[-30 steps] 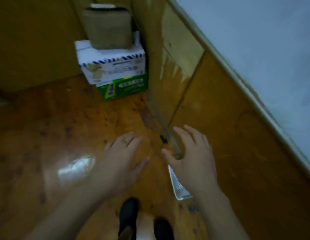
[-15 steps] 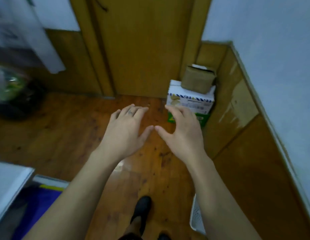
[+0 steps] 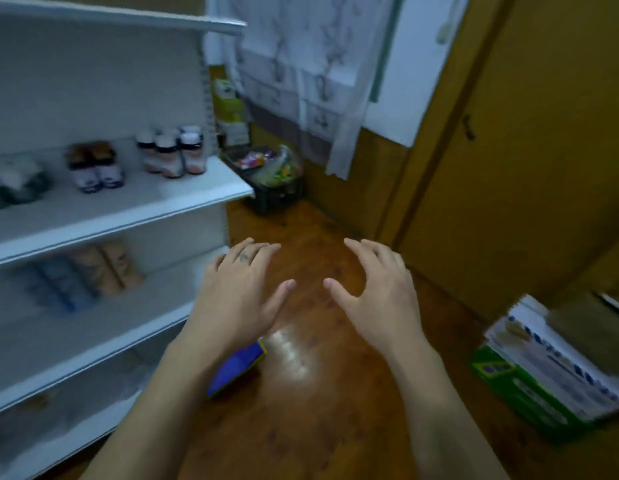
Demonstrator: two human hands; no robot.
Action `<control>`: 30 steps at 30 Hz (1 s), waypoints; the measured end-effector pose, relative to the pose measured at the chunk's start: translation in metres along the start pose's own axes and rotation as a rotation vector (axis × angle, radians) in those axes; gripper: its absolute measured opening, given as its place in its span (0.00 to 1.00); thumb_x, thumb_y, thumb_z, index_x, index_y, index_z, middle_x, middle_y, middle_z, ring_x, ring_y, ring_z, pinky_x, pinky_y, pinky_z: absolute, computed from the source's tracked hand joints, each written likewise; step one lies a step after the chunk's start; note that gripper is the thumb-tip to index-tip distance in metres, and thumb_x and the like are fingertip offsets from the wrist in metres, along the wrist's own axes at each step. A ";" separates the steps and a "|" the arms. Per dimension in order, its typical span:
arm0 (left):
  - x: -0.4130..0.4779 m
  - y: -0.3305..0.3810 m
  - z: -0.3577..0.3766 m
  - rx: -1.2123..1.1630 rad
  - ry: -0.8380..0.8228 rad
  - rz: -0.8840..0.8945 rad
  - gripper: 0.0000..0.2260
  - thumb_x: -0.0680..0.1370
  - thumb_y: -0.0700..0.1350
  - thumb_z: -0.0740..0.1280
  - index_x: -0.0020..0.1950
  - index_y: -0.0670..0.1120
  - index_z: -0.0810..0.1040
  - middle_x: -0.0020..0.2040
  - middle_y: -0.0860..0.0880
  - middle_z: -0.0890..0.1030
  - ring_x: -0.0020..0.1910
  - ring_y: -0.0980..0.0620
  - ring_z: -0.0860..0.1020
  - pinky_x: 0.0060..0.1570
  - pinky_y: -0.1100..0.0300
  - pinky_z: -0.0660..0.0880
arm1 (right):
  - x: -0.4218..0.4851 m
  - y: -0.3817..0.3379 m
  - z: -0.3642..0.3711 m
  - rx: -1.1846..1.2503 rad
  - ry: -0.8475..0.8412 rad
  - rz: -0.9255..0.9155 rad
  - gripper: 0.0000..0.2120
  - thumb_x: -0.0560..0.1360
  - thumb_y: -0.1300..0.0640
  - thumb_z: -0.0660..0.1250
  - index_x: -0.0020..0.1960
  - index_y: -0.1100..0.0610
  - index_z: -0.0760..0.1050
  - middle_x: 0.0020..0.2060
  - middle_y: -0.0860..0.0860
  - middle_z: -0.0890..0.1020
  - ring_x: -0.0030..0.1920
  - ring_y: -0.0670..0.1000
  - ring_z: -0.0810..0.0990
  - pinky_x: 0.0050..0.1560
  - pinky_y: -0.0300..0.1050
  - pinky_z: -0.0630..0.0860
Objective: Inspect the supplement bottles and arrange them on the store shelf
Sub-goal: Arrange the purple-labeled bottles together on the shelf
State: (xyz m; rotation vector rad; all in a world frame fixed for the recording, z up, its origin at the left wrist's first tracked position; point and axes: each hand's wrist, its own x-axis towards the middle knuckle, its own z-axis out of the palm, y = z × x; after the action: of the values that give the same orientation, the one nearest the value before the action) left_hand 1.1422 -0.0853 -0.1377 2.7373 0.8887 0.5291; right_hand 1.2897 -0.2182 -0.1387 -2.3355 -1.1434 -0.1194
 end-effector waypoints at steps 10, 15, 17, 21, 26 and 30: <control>-0.046 -0.201 -0.067 0.058 0.067 -0.327 0.26 0.79 0.62 0.57 0.75 0.54 0.61 0.74 0.53 0.67 0.76 0.52 0.57 0.72 0.51 0.57 | 0.054 -0.187 0.131 0.137 -0.134 -0.264 0.31 0.74 0.42 0.69 0.74 0.46 0.65 0.71 0.46 0.69 0.71 0.46 0.63 0.70 0.46 0.64; -0.047 -0.276 -0.086 0.074 0.068 -0.387 0.26 0.79 0.61 0.57 0.75 0.53 0.62 0.73 0.52 0.67 0.76 0.51 0.57 0.72 0.50 0.59 | 0.074 -0.258 0.183 0.191 -0.188 -0.316 0.29 0.75 0.42 0.68 0.74 0.45 0.65 0.70 0.46 0.69 0.69 0.46 0.64 0.69 0.46 0.64; -0.045 -0.297 -0.089 0.066 0.058 -0.405 0.26 0.79 0.61 0.58 0.75 0.53 0.62 0.73 0.53 0.68 0.76 0.52 0.57 0.72 0.51 0.59 | 0.082 -0.273 0.199 0.192 -0.222 -0.317 0.29 0.75 0.43 0.68 0.74 0.45 0.65 0.70 0.46 0.69 0.69 0.47 0.64 0.69 0.47 0.64; -0.028 -0.329 -0.087 0.050 0.063 -0.438 0.25 0.79 0.60 0.59 0.75 0.53 0.63 0.73 0.52 0.68 0.76 0.51 0.58 0.72 0.51 0.59 | 0.108 -0.291 0.226 0.173 -0.284 -0.334 0.29 0.76 0.43 0.68 0.74 0.44 0.64 0.70 0.46 0.69 0.70 0.48 0.64 0.71 0.48 0.64; 0.002 -0.358 -0.075 0.043 0.063 -0.473 0.26 0.80 0.59 0.60 0.75 0.51 0.63 0.73 0.51 0.68 0.76 0.50 0.59 0.72 0.50 0.58 | 0.166 -0.307 0.258 0.186 -0.357 -0.347 0.28 0.76 0.45 0.69 0.74 0.48 0.66 0.69 0.48 0.70 0.69 0.49 0.67 0.69 0.48 0.66; 0.037 -0.381 -0.067 0.082 0.070 -0.512 0.26 0.79 0.60 0.59 0.75 0.50 0.64 0.72 0.51 0.70 0.74 0.50 0.62 0.70 0.50 0.61 | 0.230 -0.320 0.294 0.220 -0.400 -0.336 0.28 0.76 0.46 0.68 0.73 0.52 0.66 0.70 0.50 0.70 0.69 0.53 0.69 0.66 0.49 0.68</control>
State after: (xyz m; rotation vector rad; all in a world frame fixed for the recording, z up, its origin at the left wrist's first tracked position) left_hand 0.9434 0.2459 -0.1840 2.4229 1.5896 0.4912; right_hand 1.1507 0.2513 -0.1856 -2.0062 -1.6460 0.3527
